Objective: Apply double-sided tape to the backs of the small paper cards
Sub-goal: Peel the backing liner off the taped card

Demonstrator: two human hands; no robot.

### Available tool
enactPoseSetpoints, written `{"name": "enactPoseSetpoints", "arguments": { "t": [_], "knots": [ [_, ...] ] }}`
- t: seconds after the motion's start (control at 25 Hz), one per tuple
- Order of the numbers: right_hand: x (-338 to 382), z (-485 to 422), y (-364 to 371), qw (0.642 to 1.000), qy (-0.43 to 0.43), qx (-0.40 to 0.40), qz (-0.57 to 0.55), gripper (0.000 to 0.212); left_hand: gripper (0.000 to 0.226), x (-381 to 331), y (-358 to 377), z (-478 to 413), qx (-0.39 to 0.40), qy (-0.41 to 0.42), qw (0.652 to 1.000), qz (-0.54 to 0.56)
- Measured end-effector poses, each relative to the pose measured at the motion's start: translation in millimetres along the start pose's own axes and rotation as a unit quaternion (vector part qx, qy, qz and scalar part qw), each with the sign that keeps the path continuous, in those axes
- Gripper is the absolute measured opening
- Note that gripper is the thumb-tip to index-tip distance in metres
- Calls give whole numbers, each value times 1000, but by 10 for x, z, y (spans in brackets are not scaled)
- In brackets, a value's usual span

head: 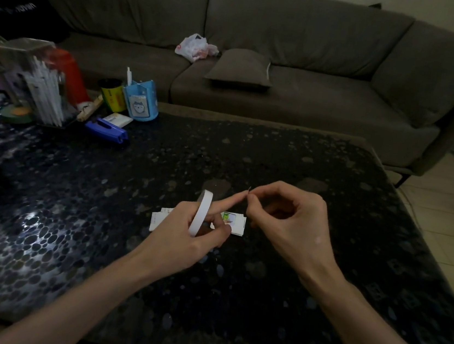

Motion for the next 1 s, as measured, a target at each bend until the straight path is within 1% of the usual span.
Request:
{"name": "enactPoseSetpoints", "arguments": {
  "t": [0.16, 0.28, 0.44, 0.6, 1.0],
  "knots": [
    [31, 0, 4, 1000, -1, -2, -5, 8, 51, 40, -3, 2, 7, -5, 1000, 7],
    [19, 1, -3, 1000, 16, -7, -18, 6, 52, 51, -3, -9, 10, -1, 1000, 22],
    [-10, -11, -18, 998, 45, -14, -49, 8, 47, 55, -20, -42, 11, -19, 995, 102],
    [-21, -18, -32, 997, 55, -18, -54, 6, 42, 56, -66, -58, -9, -51, 988, 148],
    [-26, -5, -30, 998, 53, -12, -38, 7, 40, 31, -89, -45, -16, -69, 983, 167]
  ]
}}
Point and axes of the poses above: each hand's wrist, its own z-axis away from the middle knuckle, its own y-axis out of the palm, x = y × z, the point moved 6 cm from there along -z, towards the middle knuckle, and after that the axes turned 2 degrees about -z, right-handed, at the moved point
